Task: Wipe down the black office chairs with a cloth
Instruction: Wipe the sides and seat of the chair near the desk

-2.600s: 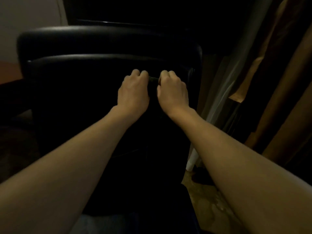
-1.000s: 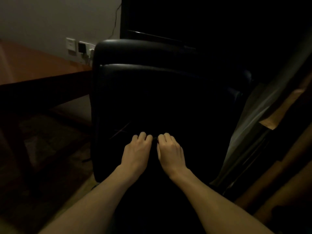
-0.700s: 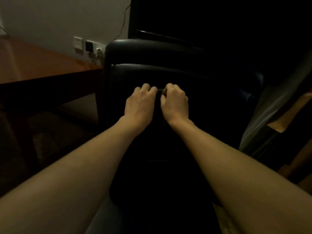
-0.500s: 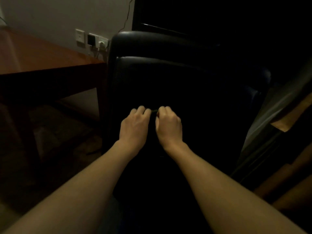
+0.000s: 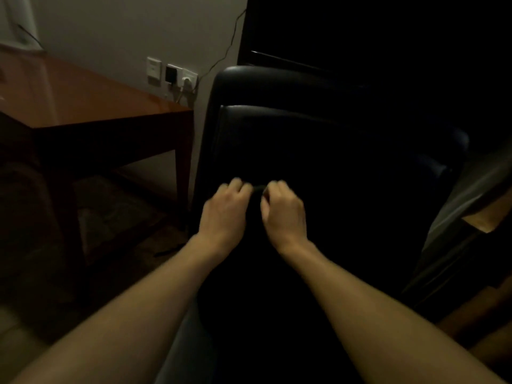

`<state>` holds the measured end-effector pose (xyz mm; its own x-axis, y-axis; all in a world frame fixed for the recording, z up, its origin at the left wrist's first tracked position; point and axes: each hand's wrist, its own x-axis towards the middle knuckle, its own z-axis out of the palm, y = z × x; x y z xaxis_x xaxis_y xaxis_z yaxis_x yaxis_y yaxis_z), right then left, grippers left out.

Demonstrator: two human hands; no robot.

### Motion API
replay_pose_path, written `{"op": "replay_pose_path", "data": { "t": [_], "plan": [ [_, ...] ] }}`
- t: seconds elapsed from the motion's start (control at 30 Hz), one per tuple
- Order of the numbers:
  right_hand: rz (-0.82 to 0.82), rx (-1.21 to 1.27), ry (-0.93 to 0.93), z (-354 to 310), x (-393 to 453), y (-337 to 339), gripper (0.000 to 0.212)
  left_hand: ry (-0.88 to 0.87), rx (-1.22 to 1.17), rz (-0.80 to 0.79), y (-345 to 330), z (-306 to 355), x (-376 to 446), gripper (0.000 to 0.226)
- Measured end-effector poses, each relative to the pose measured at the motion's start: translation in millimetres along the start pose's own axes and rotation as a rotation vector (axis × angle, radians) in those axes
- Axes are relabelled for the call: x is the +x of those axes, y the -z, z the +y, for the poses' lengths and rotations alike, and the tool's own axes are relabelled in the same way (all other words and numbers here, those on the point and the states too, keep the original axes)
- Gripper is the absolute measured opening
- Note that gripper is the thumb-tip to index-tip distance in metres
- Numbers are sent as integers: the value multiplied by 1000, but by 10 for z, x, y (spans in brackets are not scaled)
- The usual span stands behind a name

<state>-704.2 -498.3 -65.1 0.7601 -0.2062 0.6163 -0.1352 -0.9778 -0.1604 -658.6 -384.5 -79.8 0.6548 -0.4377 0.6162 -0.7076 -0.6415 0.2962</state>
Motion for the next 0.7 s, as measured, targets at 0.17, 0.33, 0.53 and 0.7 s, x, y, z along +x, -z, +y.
{"op": "replay_pose_path", "data": {
  "t": [0.17,0.33,0.53,0.7],
  "plan": [
    [65,8,-67,-260,750,213,13,-40,-37,101,419,-207,688,21],
    [36,-23,-62,-355,549,-27,16,-30,-43,134,214,-412,395,23],
    [47,-3,4,-369,44,-489,11,69,-116,185,-197,-610,-185,20],
    [149,-53,17,-389,-157,-767,13,138,-163,210,-406,-630,-438,18]
  ]
}}
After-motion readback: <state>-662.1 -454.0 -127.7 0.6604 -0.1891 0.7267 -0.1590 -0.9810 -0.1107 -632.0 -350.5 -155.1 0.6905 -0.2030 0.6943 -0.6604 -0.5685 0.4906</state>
